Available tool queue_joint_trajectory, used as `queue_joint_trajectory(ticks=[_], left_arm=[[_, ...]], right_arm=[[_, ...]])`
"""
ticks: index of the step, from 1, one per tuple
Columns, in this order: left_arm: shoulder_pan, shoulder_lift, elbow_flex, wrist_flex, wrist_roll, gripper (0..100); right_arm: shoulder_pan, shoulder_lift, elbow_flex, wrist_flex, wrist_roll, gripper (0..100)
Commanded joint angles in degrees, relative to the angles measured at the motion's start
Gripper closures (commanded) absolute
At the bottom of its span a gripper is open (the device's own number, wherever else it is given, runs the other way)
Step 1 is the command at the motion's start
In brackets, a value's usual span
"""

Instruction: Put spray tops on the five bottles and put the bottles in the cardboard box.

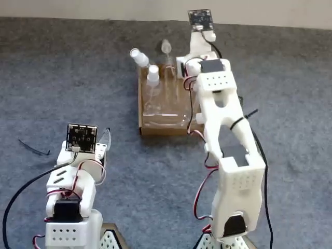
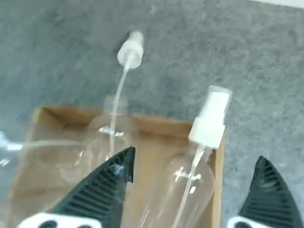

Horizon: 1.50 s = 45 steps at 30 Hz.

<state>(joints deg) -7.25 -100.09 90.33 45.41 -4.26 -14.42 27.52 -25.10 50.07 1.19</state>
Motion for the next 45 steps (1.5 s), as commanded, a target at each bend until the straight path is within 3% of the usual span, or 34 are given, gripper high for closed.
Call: queue_joint_trajectory(ticks=[1,6,13,25,45], left_arm=[[-1.10,-0.48,0.66,-4.31,0.18,83],[-0.92,-0.48,0.66,-4.22,0.18,83],[-0.92,-0.48,0.66,-4.22,0.18,83],[-0.92,-0.48,0.75,-4.22,0.18,83],[-0.92,-0.48,0.75,-4.22,0.18,83]], right_arm=[[1.80,2.24,-6.29,-1.19,-0.62,68.4],[2.33,4.97,-6.02,-1.19,-0.70,69.2],[2.33,7.69,-6.02,-1.19,-0.79,83.8],[5.76,8.75,-6.55,1.19,-0.79,94.9],[7.60,8.75,-19.82,13.93,-0.79,95.4]])
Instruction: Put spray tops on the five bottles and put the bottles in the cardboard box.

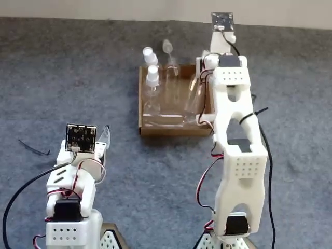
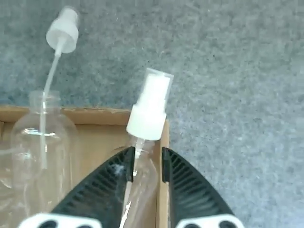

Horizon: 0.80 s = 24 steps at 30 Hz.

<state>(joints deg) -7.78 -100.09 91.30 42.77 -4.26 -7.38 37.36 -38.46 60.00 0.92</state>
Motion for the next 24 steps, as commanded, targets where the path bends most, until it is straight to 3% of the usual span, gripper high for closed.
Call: queue_joint_trajectory(ticks=[1,8,11,15,24], left_arm=[[-0.40,-0.48,-0.22,-1.58,0.18,83],[-0.40,-0.48,-0.22,-1.58,0.18,83],[-0.40,-0.48,-0.22,-1.58,0.18,83],[-0.40,-0.48,-0.22,-1.58,0.18,83],[-0.57,-0.48,-0.22,-1.58,0.18,83]], right_arm=[[0.31,-1.19,-7.52,5.76,-0.53,95.4],[-3.03,-0.92,-14.99,21.49,-0.79,94.3],[-2.95,-0.84,-15.60,24.84,-7.03,86.7],[-3.91,-0.75,-15.43,26.59,-8.97,78.1],[-5.32,0.31,-14.99,20.97,-9.41,78.0]])
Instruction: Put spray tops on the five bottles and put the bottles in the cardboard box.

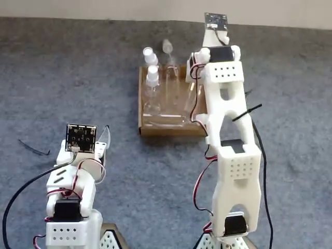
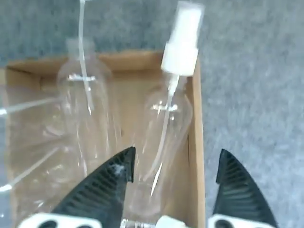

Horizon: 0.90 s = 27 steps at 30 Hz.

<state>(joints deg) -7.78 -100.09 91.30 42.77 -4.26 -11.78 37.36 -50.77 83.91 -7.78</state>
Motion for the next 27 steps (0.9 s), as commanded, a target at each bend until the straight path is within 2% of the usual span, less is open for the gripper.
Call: queue_joint_trajectory(ticks=[1,10,27], left_arm=[[-0.57,-0.48,-0.22,-1.58,0.18,83],[-0.57,-0.48,-0.22,-1.58,0.18,83],[-0.57,-0.48,-0.22,-1.58,0.18,83]], right_arm=[[-1.01,1.01,-2.77,-2.95,-0.70,78.0],[-1.89,8.22,-2.95,-4.62,-3.87,78.0],[-4.26,8.31,-2.95,-5.76,-3.43,78.2]])
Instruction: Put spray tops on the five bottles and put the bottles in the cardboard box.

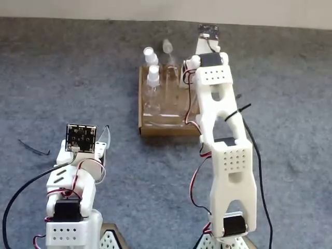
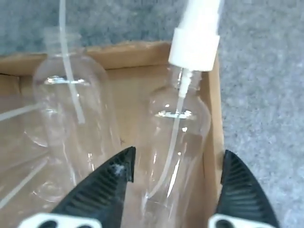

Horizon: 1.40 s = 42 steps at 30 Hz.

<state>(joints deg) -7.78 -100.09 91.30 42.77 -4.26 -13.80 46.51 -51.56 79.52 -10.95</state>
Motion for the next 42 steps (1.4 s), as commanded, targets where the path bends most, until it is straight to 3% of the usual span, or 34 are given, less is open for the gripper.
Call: queue_joint_trajectory(ticks=[1,7,18,33,42], left_arm=[[-0.57,-0.48,-0.22,-1.58,0.18,83],[-0.57,-0.48,-0.22,-1.58,0.18,83],[-0.40,-0.48,-0.22,-1.67,0.18,83],[-0.40,-0.48,-0.22,-1.67,0.18,83],[-0.40,-0.48,-0.22,-1.58,0.18,83]], right_arm=[[-2.33,-0.84,-2.15,-1.27,-0.26,78.2],[-2.15,-0.92,-2.33,-0.92,-0.26,78.2],[-3.03,-0.31,-16.22,6.64,-0.35,78.2],[-1.27,0.31,-9.63,6.29,-0.35,78.2],[-0.66,9.36,-11.74,6.29,-0.35,78.2]])
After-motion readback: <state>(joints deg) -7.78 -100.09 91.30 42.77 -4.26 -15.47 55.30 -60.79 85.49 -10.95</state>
